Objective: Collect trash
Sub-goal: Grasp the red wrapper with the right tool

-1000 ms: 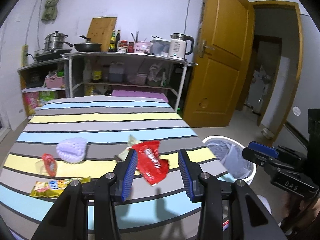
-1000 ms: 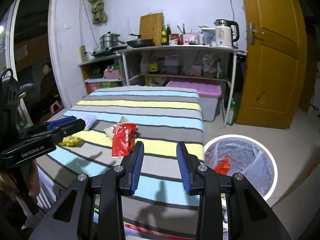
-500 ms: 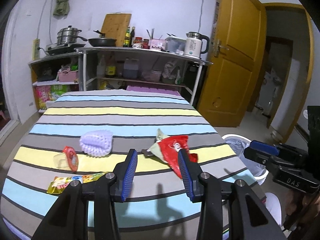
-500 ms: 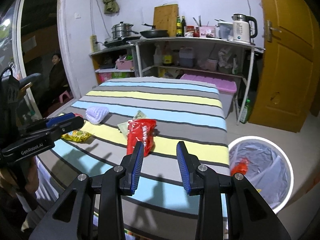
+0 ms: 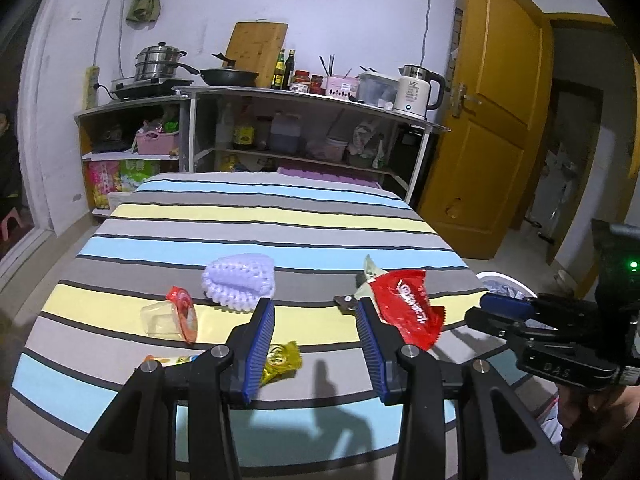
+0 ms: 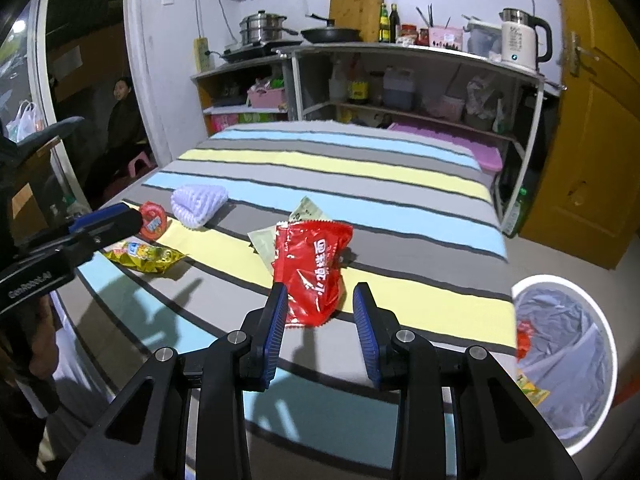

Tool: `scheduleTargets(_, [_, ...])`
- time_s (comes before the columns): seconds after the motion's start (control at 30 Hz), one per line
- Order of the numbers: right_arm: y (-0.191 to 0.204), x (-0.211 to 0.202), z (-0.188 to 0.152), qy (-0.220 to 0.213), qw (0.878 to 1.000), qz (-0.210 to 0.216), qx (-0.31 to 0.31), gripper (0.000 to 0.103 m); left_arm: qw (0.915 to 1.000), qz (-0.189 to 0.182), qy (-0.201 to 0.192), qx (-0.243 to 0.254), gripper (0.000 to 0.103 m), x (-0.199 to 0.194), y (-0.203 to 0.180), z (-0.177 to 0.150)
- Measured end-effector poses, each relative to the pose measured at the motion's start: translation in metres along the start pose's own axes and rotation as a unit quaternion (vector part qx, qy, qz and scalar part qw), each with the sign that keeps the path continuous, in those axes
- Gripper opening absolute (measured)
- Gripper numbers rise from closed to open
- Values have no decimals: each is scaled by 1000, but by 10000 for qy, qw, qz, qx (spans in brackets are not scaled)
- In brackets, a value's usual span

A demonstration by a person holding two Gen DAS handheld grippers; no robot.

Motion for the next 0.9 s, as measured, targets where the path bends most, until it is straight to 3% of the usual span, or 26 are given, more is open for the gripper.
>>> scheduleTargets(0.2, [7, 28, 2, 244, 9997, 56, -43, 35, 10000, -2, -6, -33, 42, 3, 9, 1])
scheduleTargets(0.47, [8, 55, 2, 444, 9990, 68, -75, 35, 9995, 256, 82, -166, 42, 10, 47, -5])
scheduleTargets(0.7, [7, 65, -2, 645, 9978, 126, -24, 35, 9997, -80, 155, -150, 42, 28, 40, -2])
scheduleTargets(0.83, [6, 64, -2, 662, 9976, 218, 11, 18, 9994, -267, 187, -142, 42, 41, 30, 2])
scheduleTargets(0.9, [5, 62, -3, 643, 9976, 259, 35, 17, 9990, -343, 235, -131, 42, 47, 24, 2])
Point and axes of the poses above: each gripper's, at about its wrist camera, not at the fingertips, and x roughly the way its jaws point, y to its left, z to its top, the point moved 7 cm from there along x, roughly the way its jaws point, and after that the axes turned 14 degrees about -z, right-handed, at the moved point
